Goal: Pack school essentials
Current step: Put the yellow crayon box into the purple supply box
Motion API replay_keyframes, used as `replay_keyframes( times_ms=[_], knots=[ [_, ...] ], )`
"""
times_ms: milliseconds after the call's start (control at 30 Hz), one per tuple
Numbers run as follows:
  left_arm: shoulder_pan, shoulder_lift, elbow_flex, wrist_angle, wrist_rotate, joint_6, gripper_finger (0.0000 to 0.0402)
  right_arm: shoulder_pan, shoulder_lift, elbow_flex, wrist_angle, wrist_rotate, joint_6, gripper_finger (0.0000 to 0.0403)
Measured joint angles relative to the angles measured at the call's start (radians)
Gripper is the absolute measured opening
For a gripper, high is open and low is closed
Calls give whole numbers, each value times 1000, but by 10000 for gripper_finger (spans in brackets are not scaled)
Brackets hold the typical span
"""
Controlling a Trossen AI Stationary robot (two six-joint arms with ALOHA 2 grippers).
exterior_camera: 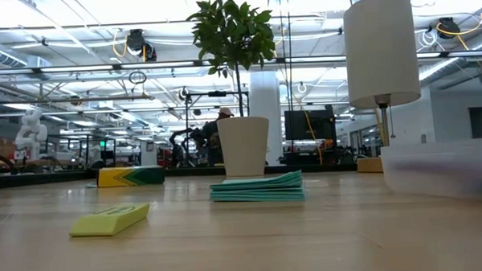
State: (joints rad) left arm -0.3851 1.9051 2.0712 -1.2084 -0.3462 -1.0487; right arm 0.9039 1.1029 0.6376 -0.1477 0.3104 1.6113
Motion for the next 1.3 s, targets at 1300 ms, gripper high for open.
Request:
replay_keyframes(
  times_ms=[1300],
  knots=[
    [361, -359, -850, -21, 450, 261, 219, -237, -224, 0, -29, 340, -108, 0]
  ],
)
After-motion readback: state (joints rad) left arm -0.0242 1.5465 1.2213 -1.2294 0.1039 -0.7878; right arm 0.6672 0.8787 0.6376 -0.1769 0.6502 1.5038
